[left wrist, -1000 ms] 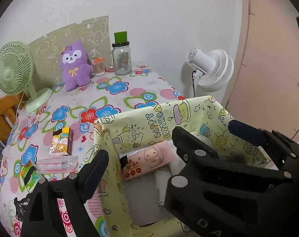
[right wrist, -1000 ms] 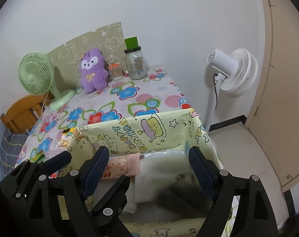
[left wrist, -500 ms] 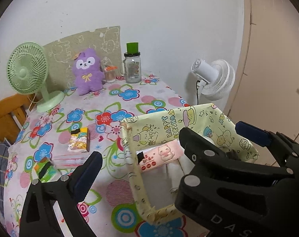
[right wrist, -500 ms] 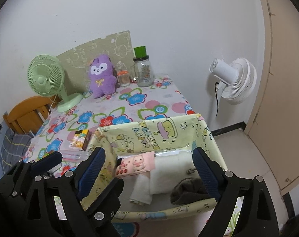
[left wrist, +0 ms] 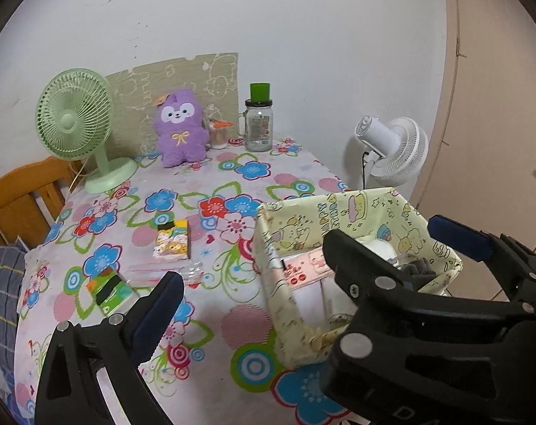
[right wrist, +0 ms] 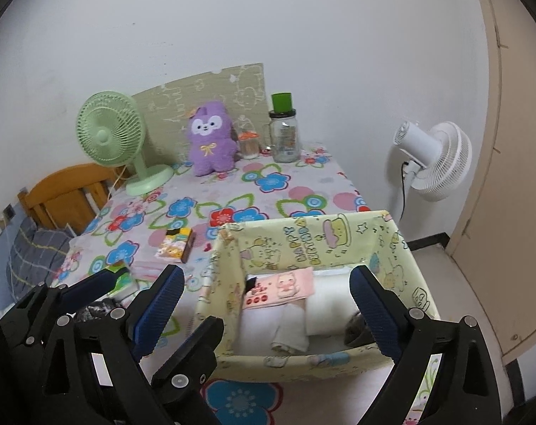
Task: Organize soft objects
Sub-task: 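Withdraw both tools from the box back over the table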
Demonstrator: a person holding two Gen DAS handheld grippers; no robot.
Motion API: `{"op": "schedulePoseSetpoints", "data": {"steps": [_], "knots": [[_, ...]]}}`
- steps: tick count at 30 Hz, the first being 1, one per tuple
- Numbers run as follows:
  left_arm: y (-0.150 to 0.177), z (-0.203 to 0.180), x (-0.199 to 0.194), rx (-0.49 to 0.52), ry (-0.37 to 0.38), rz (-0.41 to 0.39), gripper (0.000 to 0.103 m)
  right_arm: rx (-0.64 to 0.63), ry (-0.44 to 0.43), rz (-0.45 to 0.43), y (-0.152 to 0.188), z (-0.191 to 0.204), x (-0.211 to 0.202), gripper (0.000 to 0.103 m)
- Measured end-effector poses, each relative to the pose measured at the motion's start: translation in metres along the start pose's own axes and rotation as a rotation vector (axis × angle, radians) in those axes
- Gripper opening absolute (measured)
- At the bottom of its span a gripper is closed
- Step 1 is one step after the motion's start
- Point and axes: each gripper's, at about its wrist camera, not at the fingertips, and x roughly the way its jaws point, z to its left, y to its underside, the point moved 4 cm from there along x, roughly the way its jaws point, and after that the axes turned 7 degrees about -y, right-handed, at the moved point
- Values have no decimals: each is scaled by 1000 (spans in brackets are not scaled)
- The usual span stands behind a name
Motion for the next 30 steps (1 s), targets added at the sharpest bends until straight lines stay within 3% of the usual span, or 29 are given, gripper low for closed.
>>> {"op": "schedulePoseSetpoints", "data": {"steps": [11,20,30], "knots": [[12,26,-18,-23,-22,-32,101,-43,-17,-30,7,32,-10,96],[25,53,-20,-32,-39,-8,103,-73,-43,-24,15,62,-5,96],[39,84,-21,-36,-132,-25,103,-103,-89,5,25,91,14,96]]}}
